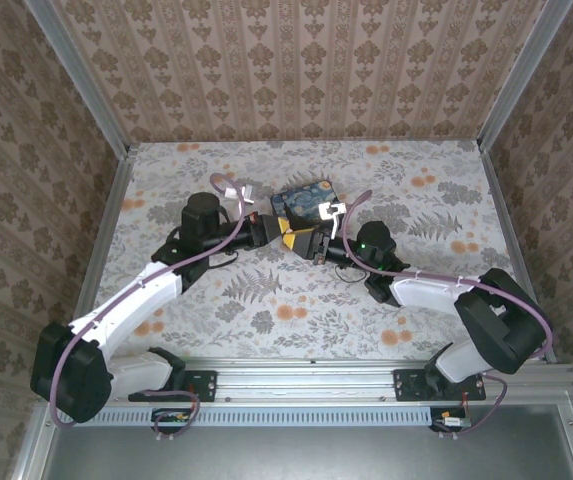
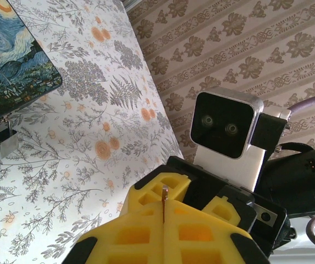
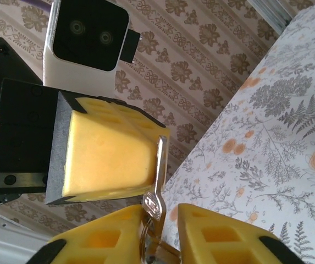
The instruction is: Unlock a padlock with a key
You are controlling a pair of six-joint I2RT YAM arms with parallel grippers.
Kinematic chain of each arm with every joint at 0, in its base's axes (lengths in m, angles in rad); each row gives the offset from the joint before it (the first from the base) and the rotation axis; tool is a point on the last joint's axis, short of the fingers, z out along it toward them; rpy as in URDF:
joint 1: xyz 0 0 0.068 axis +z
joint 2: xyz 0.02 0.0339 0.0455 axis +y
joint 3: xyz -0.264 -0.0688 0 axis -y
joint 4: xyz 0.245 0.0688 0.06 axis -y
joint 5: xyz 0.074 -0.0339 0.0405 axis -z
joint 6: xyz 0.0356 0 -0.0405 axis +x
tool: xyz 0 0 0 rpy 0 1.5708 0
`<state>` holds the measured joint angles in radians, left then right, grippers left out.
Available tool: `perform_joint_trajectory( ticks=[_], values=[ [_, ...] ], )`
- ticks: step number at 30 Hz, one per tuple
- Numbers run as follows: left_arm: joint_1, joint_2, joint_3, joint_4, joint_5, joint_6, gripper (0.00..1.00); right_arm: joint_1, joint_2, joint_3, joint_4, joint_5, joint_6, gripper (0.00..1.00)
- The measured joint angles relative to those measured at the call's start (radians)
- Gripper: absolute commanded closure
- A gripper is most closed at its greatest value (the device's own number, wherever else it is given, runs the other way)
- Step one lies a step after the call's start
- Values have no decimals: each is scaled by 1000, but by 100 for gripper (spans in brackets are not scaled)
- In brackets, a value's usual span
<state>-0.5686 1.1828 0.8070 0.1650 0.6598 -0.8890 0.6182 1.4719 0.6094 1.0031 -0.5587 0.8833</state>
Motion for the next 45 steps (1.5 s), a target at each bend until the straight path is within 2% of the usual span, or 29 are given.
perform_joint_trajectory(
  ticks=[3,7,17,20,22,23,25,27,29,31,35,38,45],
  values=[
    [0,0,-7,9,4,-3,100,0,-22,-2,-18,10,3,84],
    [0,0,-16,16,11,-9,100,0,-61,-9,-62,24,-7,69],
    [2,0,-15,0,19,3,100,-3,-129,-10,-183,48,-51,68],
    [3,2,15,-158,-51,97,86,-23,-172,-8,-336,116,-69,65],
    [-1,6,41,-282,-124,151,71,-47,-211,-5,-462,177,-77,62],
    [-9,7,37,-326,-166,170,69,-64,-235,-3,-541,215,-85,60],
    [-54,14,12,-376,-234,174,69,-96,-264,-3,-644,264,-96,61],
    [-150,59,2,-424,-303,192,71,-147,-288,-4,-748,306,-100,62],
    [-254,140,2,-437,-360,234,71,-199,-292,-5,-816,330,-106,62],
    [-318,229,2,-444,-380,271,70,-235,-291,-5,-882,354,-123,62],
    [-310,385,5,-449,-391,276,59,-240,-280,-5,-952,362,-152,62],
    [-296,435,12,-443,-397,235,54,-240,-279,-16,-967,361,-162,62],
    [-293,478,34,-339,-408,116,55,-240,-269,-62,-946,341,-166,63]
  ],
)
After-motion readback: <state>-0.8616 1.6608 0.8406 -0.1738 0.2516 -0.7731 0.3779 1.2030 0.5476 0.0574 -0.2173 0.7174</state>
